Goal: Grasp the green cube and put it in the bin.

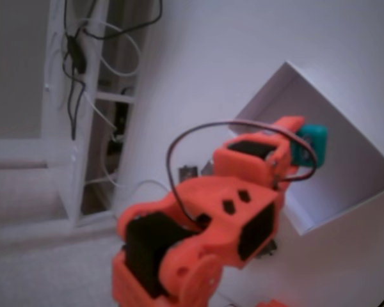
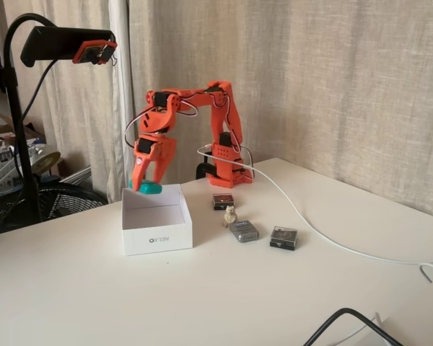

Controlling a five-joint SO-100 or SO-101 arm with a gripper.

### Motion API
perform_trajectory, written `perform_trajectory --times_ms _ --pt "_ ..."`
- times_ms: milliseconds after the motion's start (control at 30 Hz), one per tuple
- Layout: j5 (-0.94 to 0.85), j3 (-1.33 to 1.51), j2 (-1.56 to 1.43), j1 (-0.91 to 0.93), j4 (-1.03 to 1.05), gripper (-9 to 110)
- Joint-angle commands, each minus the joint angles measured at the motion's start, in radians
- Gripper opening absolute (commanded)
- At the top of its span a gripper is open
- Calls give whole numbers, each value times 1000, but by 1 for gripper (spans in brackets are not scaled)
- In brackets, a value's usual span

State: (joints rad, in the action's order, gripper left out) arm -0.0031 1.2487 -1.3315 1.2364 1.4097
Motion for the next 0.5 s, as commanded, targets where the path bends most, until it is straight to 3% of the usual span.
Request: perform_trajectory --times_ms 0,467 --pt "6 -40 6 -3 -38 59" --pt "6 -31 -72 -133 18 59"
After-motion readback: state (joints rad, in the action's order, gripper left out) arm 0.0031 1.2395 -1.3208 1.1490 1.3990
